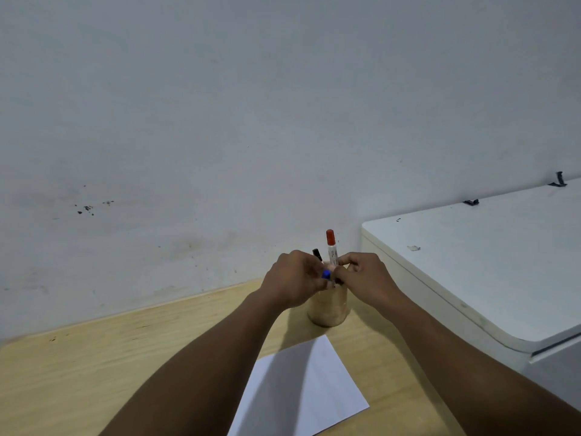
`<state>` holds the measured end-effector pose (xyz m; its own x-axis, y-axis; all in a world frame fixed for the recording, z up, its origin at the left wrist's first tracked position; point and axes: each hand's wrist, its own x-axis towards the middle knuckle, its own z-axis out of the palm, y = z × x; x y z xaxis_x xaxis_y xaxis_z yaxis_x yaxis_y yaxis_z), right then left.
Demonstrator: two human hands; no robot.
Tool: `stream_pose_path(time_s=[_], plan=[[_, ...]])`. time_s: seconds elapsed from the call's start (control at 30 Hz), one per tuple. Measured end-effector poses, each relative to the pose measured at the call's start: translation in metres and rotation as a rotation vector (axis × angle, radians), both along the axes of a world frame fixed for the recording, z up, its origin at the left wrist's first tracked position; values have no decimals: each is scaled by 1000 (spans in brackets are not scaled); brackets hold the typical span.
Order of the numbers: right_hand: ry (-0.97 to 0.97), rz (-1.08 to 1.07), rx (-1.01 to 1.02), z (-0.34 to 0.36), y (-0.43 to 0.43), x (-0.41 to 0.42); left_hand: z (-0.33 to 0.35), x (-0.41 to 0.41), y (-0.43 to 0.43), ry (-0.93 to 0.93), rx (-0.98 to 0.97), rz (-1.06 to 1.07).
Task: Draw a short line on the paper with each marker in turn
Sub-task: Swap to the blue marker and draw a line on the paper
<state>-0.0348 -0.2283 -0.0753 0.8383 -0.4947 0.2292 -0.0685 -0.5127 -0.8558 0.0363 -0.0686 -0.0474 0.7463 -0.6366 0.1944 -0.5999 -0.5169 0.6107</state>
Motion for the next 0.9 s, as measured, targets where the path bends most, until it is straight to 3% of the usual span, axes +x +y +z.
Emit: stream_pose_path(time_s=[0.23,0.4,0.5,0.57,0.63,0.73,0.8,0.9], plan=[[-112,-11,113,17,3,-4,28,8,16,-44,-163,123],[-269,-71,146,38,38,2,69,16,57,112,-377,149],[-205,38,203,50,80,-1,86,16,90,237,-571,187],[-79,182,410,55,110,-3,90,15,112,344,-670,201],[9,316,764,55,136,1,86,13,133,466,-687,165],[-59,371,1190,48,166,15,69,8,163,569,-628,106],[-103,369,1268,44,181,22,55,5,181,557,-576,127],[-91,397,1203,41,197,30,33,5,204,536,-572,172]])
